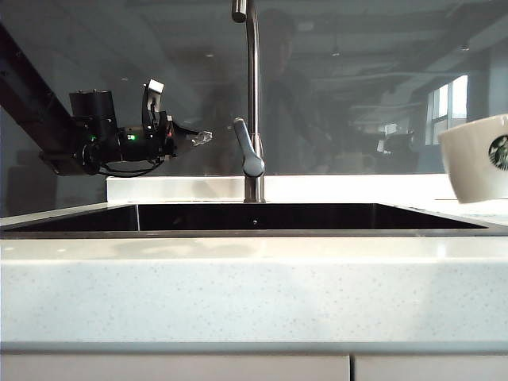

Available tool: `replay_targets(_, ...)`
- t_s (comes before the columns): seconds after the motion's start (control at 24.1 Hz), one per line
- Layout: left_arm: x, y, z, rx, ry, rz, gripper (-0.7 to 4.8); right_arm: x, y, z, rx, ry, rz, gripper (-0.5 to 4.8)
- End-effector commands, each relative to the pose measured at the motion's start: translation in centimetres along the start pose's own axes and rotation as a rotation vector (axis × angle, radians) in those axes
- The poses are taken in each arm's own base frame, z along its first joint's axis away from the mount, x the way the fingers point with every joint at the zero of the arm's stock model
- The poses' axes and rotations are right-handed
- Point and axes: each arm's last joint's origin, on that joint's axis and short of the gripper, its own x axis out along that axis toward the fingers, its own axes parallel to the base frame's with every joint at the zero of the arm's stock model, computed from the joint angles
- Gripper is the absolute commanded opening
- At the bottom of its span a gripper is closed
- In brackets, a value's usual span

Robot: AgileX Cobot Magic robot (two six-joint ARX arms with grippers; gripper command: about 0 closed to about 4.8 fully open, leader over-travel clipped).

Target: Pick up the mug next to the sink, go to the faucet to get some water, pour the water into the sink, and finally put the mug back to its place.

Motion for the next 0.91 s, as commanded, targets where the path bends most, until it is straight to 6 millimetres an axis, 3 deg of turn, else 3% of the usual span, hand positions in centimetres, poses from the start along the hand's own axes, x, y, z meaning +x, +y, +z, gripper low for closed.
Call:
replay_targets(0.04, 0.0, -0.3, 0.8, 0.004, -0.009, -0.009, -0.05, 0.4, 0.2, 0.8, 0.011, -0.112, 0.032, -0.06)
replay_targets(0.46, 0.0, -0.3, 0.8, 0.005, -0.01, -0.008, -0.06, 1.7, -0.3, -1.0, 0.061, -0.129, 0.037, -0.06)
replay_targets(0.91, 0.0, -0.3, 0.8, 0.005, -0.012, -0.006, -0.05, 2.0, -0.4, -1.7, 0.09, -0.104, 0.037, -0.06)
